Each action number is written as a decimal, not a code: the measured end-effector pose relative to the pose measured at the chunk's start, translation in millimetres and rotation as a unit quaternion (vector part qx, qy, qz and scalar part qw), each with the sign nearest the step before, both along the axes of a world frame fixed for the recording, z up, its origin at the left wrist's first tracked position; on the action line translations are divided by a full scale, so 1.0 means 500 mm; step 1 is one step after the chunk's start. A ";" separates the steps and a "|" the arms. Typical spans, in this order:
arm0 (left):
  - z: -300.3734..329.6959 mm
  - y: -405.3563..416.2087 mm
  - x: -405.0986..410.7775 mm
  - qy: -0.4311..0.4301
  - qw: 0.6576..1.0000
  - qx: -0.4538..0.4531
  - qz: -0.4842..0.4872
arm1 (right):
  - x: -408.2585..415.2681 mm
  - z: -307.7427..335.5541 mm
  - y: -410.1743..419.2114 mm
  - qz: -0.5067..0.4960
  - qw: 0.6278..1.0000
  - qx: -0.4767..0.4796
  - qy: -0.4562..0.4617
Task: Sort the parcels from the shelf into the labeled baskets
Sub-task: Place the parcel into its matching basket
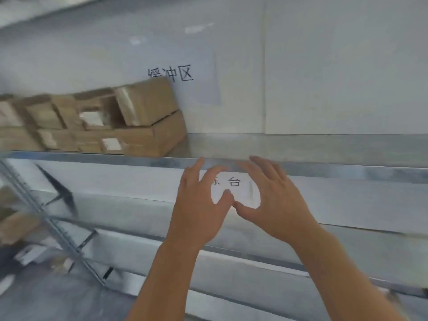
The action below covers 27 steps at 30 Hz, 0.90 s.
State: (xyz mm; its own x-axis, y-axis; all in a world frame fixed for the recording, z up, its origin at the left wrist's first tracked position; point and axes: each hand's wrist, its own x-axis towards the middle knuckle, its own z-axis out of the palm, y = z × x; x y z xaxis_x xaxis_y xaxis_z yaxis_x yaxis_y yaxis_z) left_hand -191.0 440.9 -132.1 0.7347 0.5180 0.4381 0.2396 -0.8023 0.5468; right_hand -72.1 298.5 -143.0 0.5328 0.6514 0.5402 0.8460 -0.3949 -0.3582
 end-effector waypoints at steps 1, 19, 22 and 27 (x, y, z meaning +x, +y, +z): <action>0.003 0.039 -0.023 -0.001 1.000 0.003 0.018 | -0.017 0.001 0.045 0.014 1.000 0.001 0.001; 0.364 0.407 0.021 -0.053 0.977 0.175 0.106 | 0.008 0.274 0.487 0.128 0.990 0.065 0.003; 0.412 0.440 0.084 0.064 0.978 0.157 0.124 | 0.046 0.301 0.548 0.119 0.987 0.071 0.080; 0.424 0.468 0.135 0.193 0.955 0.174 0.143 | 0.095 0.266 0.607 0.168 0.960 0.100 0.202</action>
State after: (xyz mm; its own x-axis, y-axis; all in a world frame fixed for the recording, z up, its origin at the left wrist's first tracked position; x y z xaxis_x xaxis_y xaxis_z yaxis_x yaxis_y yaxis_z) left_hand -123.7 674.9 79.8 0.7265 0.5933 0.3465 0.6054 -0.7913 0.0855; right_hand -24.8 602.1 -10.1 0.5035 0.7275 0.4660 0.6893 -0.0131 -0.7244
